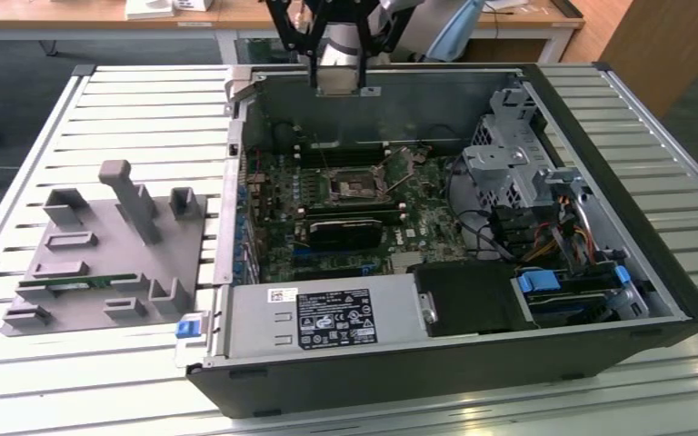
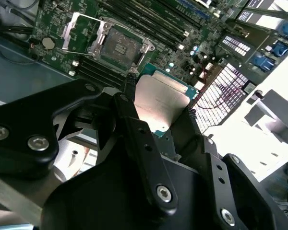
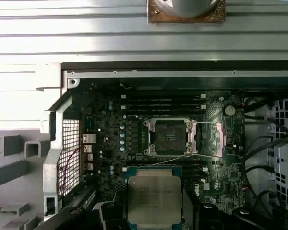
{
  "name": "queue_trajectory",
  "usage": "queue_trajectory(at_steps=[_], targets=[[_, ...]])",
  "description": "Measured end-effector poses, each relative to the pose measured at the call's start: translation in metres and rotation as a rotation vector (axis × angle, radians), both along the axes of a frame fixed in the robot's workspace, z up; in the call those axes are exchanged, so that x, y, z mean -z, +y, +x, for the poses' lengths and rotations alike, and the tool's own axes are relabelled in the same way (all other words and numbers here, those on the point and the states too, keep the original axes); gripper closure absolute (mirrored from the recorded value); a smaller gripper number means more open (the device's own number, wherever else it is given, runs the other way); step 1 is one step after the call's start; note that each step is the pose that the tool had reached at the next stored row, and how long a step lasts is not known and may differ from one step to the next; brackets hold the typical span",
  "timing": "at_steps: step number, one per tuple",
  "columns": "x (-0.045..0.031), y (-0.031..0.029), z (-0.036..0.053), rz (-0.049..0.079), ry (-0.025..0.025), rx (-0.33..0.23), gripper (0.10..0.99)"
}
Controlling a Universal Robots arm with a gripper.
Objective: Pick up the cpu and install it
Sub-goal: 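Pick up the cpu and move it towards the insertion slot, then place the cpu into insertion slot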
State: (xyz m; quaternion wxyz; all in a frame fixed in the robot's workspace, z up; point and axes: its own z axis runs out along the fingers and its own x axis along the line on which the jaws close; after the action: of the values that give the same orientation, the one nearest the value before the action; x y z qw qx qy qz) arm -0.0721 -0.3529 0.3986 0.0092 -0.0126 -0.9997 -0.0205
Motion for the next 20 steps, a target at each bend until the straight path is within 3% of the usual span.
queue_trajectory(at_steps=[14,20], targets=[[0.0008,0.0087,0.0257,0.005,-0.0030,0.000,0.545],[0.0009,0.0087,0.0299,0.004,-0.0031,0.009,0.545]])
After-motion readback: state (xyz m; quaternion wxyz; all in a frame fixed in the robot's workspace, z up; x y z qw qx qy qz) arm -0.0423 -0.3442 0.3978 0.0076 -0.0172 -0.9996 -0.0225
